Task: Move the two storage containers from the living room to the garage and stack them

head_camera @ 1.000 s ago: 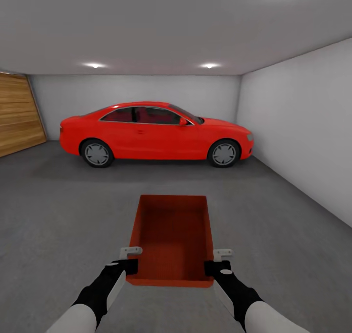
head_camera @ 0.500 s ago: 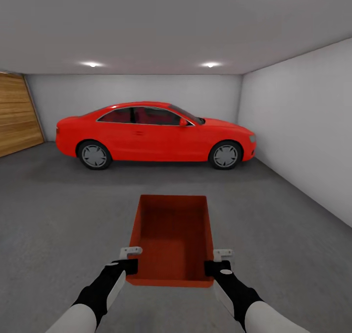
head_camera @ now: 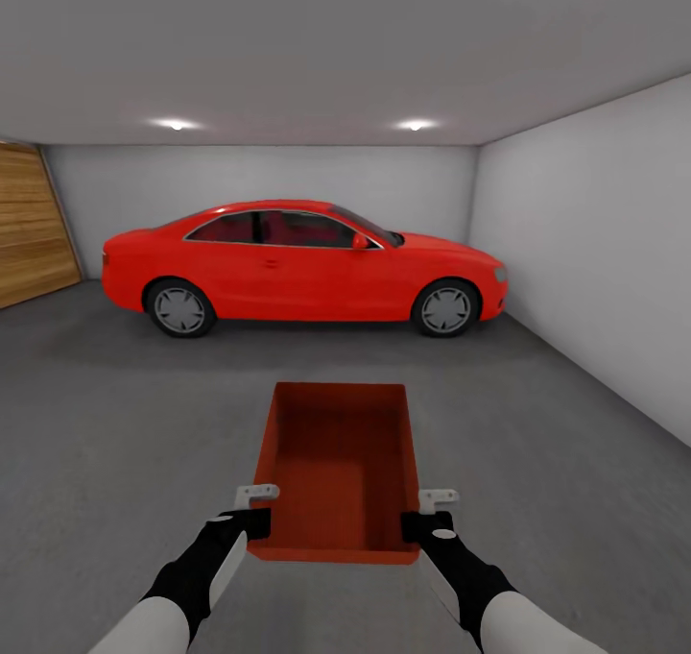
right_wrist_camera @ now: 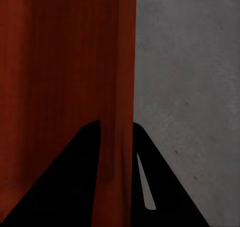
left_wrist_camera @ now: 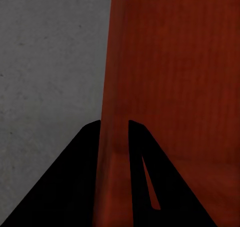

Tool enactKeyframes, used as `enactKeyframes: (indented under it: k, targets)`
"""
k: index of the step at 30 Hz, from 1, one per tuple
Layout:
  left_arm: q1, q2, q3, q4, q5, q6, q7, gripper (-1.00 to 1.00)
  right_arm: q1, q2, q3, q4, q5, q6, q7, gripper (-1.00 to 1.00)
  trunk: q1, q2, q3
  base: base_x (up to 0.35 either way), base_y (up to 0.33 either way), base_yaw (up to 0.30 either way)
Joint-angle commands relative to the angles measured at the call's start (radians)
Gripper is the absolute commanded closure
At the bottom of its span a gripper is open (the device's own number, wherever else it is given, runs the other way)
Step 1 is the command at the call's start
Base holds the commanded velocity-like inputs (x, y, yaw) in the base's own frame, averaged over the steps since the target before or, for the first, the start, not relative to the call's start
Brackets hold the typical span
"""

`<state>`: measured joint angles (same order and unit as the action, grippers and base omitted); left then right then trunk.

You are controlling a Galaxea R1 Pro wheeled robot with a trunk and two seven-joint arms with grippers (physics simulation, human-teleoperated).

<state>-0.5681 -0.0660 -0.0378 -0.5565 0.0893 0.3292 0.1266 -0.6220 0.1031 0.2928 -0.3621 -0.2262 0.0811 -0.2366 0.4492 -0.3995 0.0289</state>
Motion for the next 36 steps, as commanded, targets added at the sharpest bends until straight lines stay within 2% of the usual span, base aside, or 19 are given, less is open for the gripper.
enactKeyframes:
  k: [1, 19, 26, 36]
  targets:
    - [0.0, 0.002, 0.009, 0.0, -0.005, 0.007, 0.011, 1.0, -0.001, -0.008, -0.037, -0.004, 0.013, -0.04, -0.033, 1.0, 0.001, -0.001, 0.0, 0.32, 0.0, 0.0]
    - [0.0, 0.002, 0.009, 0.0, -0.005, 0.007, 0.011, 1.0, -0.001, -0.007, -0.038, -0.004, 0.013, -0.038, -0.034, 1.0, 0.001, -0.001, 0.0, 0.32, 0.0, -0.007]
    - [0.0, 0.002, 0.009, 0.0, -0.005, 0.007, 0.011, 1.0, -0.001, -0.004, -0.04, -0.004, 0.012, -0.038, -0.082, 1.0, 0.001, -0.001, 0.0, 0.32, 0.0, -0.241]
    - [0.0, 0.002, 0.009, 0.0, -0.005, 0.007, 0.011, 1.0, -0.001, -0.007, -0.04, -0.004, 0.012, -0.041, -0.086, 1.0, 0.001, -0.001, 0.0, 0.32, 0.0, -0.286]
